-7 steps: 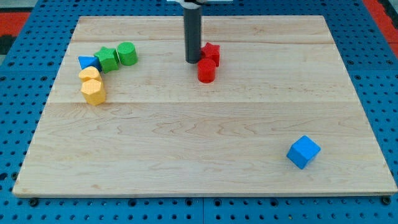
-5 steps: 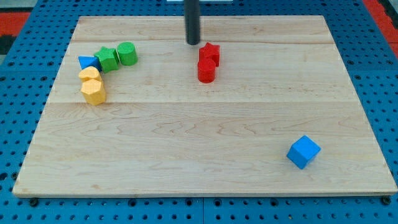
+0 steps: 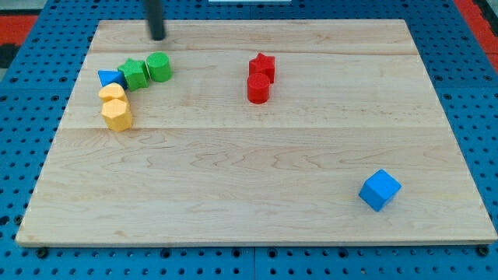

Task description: Place the blue triangle diagonally bottom right to the red blocks

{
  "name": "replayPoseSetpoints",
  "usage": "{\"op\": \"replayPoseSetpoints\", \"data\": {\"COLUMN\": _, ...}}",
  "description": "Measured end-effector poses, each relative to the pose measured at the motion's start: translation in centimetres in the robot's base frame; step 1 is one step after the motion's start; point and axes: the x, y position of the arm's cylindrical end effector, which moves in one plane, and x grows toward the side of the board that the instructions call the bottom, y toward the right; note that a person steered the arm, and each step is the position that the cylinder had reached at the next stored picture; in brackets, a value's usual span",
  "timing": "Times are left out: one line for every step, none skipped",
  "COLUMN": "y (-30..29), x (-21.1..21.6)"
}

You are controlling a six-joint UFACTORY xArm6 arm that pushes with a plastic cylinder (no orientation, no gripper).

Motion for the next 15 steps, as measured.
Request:
{"op": "replayPoseSetpoints", "data": {"y": -6.3, "x": 3.5}}
{"op": "replayPoseSetpoints", "data": {"y": -7.5, "x": 6.2}}
{"op": "replayPoseSetpoints", "data": {"y": -6.4, "x": 12.4}}
{"op": "replayPoseSetpoints", "data": {"y": -4.9, "x": 16.5}}
{"op": "replayPoseSetpoints", "data": {"y": -5.7, "x": 15.4}}
{"op": "replayPoseSetpoints", "data": {"y": -7.7, "x": 12.5}}
{"op": "replayPoseSetpoints", "data": {"y": -5.1, "x": 11.7}}
{"op": "replayPoseSetpoints", "data": {"y": 1.7, "x": 11.9}}
{"op": "replayPoseSetpoints", "data": {"y": 2.6, "x": 10.4}}
{"op": "replayPoseSetpoints", "data": {"y": 4.5, "x": 11.8}}
{"op": "replayPoseSetpoints", "data": {"y": 7.3, "x": 15.0}}
{"op": "replayPoseSetpoints", "data": {"y": 11.5, "x": 14.9}}
{"op": "replayPoseSetpoints", "data": {"y": 9.9, "x": 10.9}}
{"op": "replayPoseSetpoints", "data": {"y": 10.2, "x": 9.4}}
{"op": "replayPoseSetpoints", "data": {"y": 14.2, "x": 12.1}}
